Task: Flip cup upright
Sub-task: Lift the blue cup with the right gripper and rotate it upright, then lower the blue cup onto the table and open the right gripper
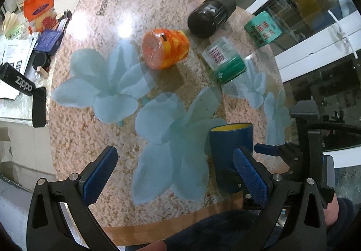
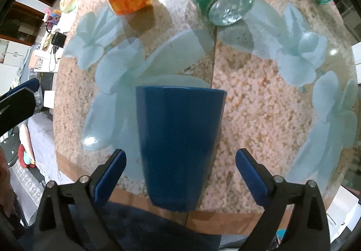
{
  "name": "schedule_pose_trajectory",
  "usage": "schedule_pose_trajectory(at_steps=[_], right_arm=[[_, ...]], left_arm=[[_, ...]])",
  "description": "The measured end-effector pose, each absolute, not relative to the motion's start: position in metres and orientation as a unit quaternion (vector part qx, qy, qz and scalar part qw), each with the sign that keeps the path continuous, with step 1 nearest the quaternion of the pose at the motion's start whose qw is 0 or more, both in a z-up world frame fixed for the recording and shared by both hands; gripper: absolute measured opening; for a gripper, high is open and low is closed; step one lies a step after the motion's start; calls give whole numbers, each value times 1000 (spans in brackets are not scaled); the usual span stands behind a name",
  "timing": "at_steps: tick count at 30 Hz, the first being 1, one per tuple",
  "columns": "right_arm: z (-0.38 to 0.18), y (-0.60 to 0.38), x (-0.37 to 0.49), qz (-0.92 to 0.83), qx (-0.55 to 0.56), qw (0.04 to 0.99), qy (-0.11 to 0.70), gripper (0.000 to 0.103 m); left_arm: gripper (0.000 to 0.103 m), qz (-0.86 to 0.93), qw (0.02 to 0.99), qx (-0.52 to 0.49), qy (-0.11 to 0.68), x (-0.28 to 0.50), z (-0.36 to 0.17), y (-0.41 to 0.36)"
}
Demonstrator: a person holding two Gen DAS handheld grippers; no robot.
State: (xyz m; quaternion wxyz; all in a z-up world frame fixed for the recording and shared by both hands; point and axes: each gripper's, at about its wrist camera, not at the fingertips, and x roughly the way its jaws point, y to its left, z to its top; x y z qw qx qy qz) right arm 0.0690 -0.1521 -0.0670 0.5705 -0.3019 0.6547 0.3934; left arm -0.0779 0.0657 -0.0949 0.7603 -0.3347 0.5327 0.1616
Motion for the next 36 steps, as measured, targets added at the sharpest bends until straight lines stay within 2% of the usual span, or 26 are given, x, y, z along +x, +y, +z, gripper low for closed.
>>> schedule_pose_trajectory(at_steps=[6, 8, 17, 25, 36], right_arm=[[-21, -176, 74, 392, -311, 615, 610, 99], [-8, -188, 75, 387, -298, 628, 606, 103], [42, -220, 95, 359, -240, 677, 595, 103], [55, -231, 111, 375, -237, 677, 587, 103], [50, -247, 141, 410, -248, 661, 578, 103]], left_arm=[[103, 142, 780, -332, 511, -81, -71, 60], [103, 134, 784, -328, 510, -79, -66, 57], [103, 108, 780, -305, 535, -63, -56, 20], [103, 124, 754, -331, 553, -38, -65, -4], [103, 173, 703, -366, 584, 12, -110, -21]])
